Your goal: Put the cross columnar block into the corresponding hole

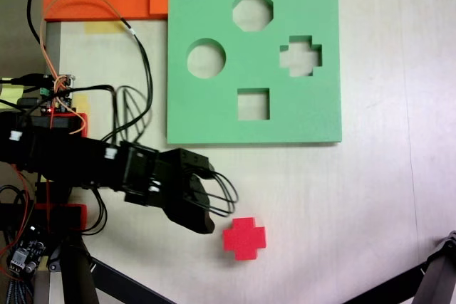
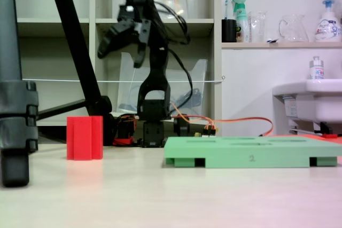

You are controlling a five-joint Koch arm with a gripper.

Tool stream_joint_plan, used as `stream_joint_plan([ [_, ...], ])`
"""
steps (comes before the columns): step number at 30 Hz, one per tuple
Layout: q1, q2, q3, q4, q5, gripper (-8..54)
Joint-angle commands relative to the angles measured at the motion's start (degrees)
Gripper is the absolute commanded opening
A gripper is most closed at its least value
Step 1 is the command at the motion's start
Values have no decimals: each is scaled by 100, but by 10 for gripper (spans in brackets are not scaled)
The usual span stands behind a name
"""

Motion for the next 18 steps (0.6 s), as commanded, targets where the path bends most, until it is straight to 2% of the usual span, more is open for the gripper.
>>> stream_joint_plan([
  [1,202,-35,9,360,-53,485],
  [3,360,-185,0,158,-44,522],
  [14,800,-1819,18,-905,-299,522],
  [18,729,-2127,105,-1318,-290,522],
])
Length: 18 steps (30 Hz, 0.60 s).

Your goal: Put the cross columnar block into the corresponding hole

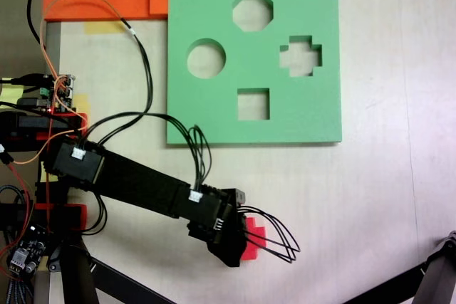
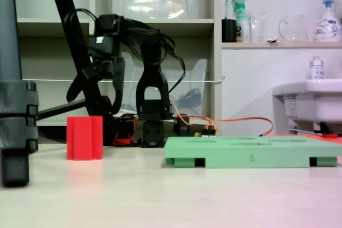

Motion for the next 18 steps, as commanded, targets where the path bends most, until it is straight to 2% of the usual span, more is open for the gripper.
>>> stream_joint_plan([
  [1,0,9,-44,-343,62,522],
  [18,387,-519,44,-554,-35,521],
])
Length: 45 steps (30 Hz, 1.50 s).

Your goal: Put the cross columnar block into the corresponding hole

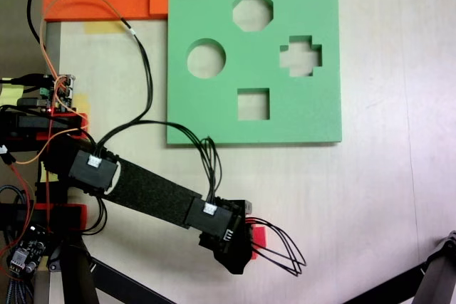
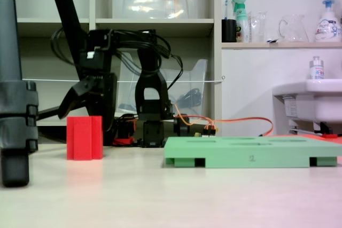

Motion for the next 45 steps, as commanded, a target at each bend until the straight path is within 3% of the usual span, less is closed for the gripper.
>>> stream_joint_plan([
  [1,114,70,-18,-211,-44,521],
  [22,9,62,132,-527,-396,517],
  [23,0,26,132,-527,-387,449],
  [24,18,-26,149,-527,-387,337],
  [25,35,-53,167,-527,-378,303],
  [28,141,-62,272,-519,-352,302],
  [32,220,-70,299,-176,-299,214],
  [45,-255,835,387,299,668,185],
])
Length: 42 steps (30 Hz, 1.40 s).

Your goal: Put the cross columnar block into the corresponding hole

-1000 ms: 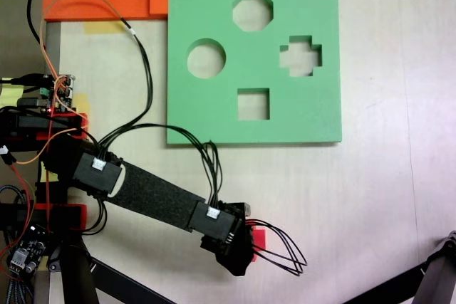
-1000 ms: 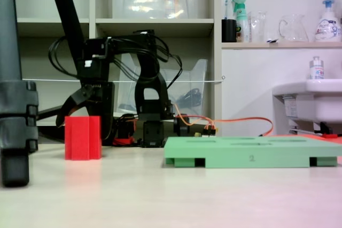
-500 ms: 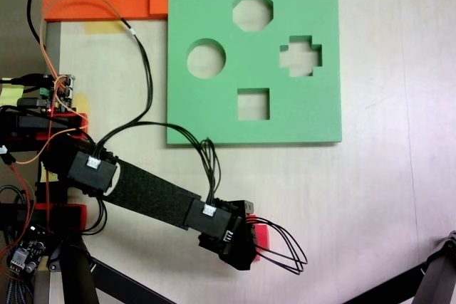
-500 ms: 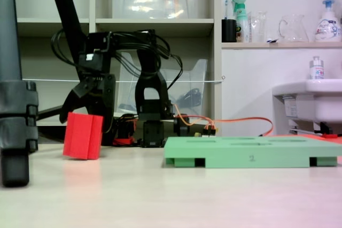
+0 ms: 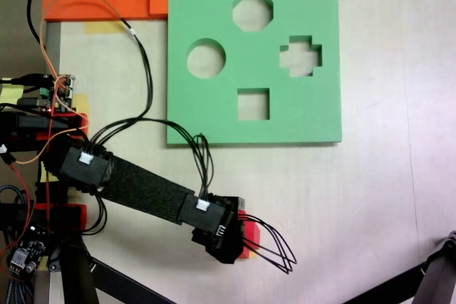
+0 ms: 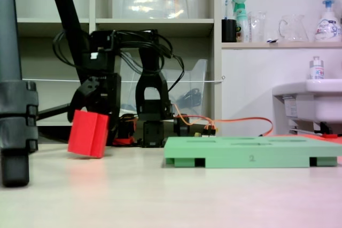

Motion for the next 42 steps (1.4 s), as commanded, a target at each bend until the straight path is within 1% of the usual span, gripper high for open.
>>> stream_joint_plan([
  [1,-211,554,-132,220,343,185],
  [6,-949,1239,-158,220,932,184],
  [10,-1934,1213,-976,35,1934,184],
  [13,-2716,817,-1872,26,2733,184],
  [15,-3278,360,-2566,26,3331,184],
  [19,-4087,-501,-3533,26,3709,184],
  [23,-4685,-1151,-4228,26,4052,184],
  [34,-5309,-2013,-5273,9,4957,185],
  [42,-5309,-2303,-5291,35,5098,186],
])
